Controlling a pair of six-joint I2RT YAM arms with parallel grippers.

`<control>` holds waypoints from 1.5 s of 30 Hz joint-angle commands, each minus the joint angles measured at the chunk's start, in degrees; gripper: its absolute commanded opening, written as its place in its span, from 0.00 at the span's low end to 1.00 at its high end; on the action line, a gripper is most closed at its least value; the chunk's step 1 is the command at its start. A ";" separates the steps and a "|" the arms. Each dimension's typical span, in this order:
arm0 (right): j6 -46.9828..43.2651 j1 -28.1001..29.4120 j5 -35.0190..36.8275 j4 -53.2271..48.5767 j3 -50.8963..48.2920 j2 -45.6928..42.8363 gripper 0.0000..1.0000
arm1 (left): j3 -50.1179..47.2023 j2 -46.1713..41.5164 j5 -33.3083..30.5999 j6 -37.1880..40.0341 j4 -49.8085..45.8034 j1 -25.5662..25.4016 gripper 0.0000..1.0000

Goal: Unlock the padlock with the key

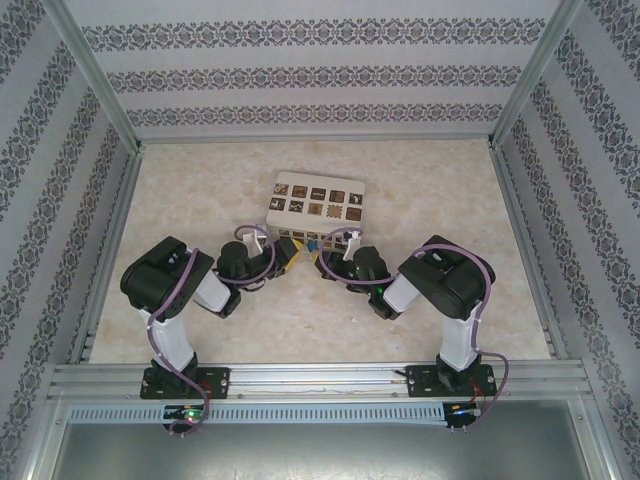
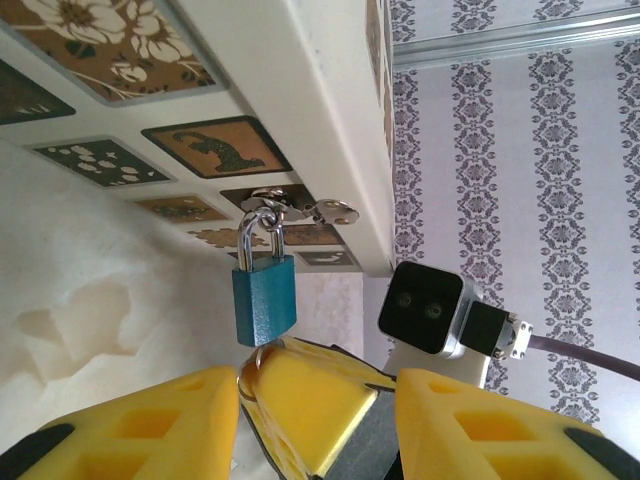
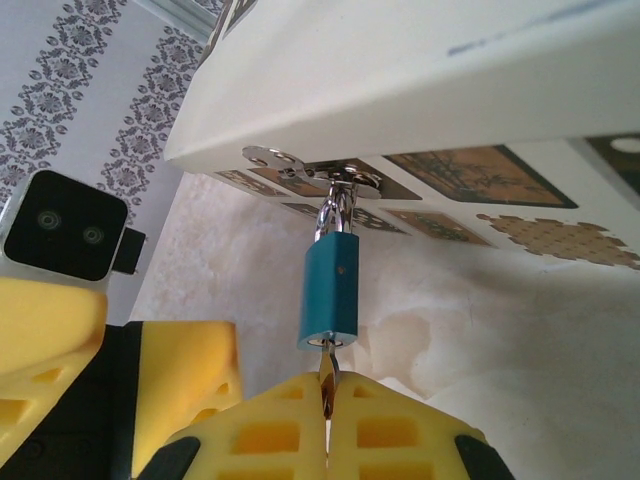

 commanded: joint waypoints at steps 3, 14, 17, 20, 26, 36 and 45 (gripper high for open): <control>2.41 0.64 -0.50 0.45 -0.22 -0.80 0.00 | 1.77 2.30 0.53 -0.92 4.07 0.43 0.45; 3.00 0.82 -0.76 0.36 -0.04 -0.97 0.00 | 4.84 5.49 0.80 -1.53 4.03 0.43 0.42; 3.31 0.91 -0.86 0.27 0.14 -1.01 0.00 | 5.65 6.51 0.80 -1.62 4.03 0.30 0.42; 3.72 1.03 -0.77 0.19 0.22 -1.23 0.00 | 6.37 7.37 0.70 -1.53 4.03 0.09 0.42; 3.88 1.30 -0.99 -0.42 0.75 -1.85 0.00 | 7.73 8.87 0.63 -1.71 4.03 -0.60 0.41; 4.91 1.54 -0.97 -0.61 1.10 -2.28 0.00 | 9.24 10.21 0.45 -2.22 4.03 -1.83 0.38; 6.03 1.78 -0.90 -0.87 1.63 -2.38 0.00 | 10.12 11.27 -1.00 -1.58 3.35 -2.67 0.35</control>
